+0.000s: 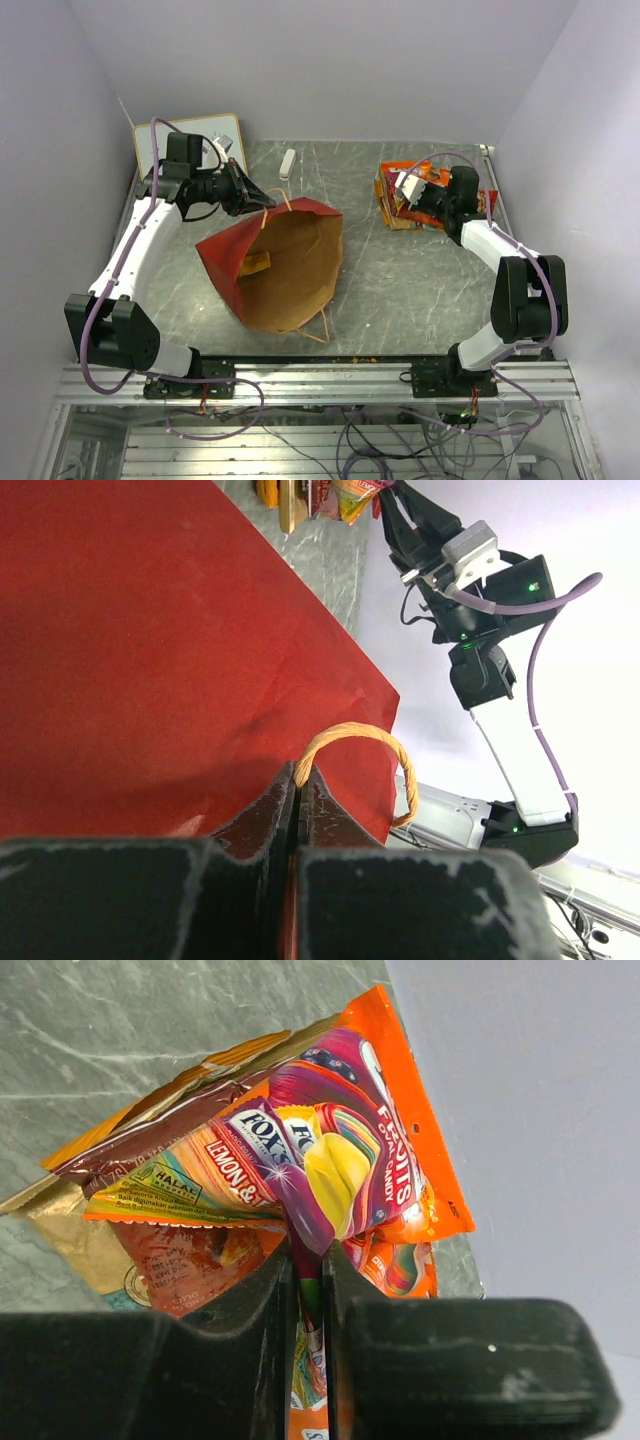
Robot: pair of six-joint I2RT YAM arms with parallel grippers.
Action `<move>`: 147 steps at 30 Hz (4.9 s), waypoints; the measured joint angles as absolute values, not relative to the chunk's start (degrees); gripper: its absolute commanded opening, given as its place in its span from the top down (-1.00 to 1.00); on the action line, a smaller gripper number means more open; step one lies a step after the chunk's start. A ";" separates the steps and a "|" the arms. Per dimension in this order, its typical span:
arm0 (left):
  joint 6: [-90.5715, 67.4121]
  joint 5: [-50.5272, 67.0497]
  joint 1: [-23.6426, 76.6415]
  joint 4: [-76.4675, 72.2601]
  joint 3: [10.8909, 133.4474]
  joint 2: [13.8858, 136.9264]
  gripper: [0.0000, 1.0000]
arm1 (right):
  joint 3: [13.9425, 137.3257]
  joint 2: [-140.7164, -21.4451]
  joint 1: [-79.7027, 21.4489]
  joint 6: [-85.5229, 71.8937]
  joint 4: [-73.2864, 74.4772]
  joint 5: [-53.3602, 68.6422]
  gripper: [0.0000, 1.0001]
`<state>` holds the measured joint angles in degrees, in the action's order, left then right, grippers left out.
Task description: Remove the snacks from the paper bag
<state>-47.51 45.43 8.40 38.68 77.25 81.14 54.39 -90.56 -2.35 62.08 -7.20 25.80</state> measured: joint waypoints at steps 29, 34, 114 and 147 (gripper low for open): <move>-49.08 45.95 8.40 37.23 74.96 75.13 0.86 | 42.57 -62.59 -8.93 44.69 -0.43 26.44 -0.12; -49.98 46.37 8.40 35.57 72.86 72.88 0.86 | 34.83 -52.05 -21.08 28.60 -1.08 26.98 -0.13; -42.17 41.78 9.10 55.99 71.20 60.88 0.86 | 66.96 -131.96 -61.10 57.87 -51.72 6.70 0.95; -49.54 45.58 9.23 40.93 72.10 64.69 0.86 | 44.84 -89.03 -66.96 35.09 -18.04 3.92 1.00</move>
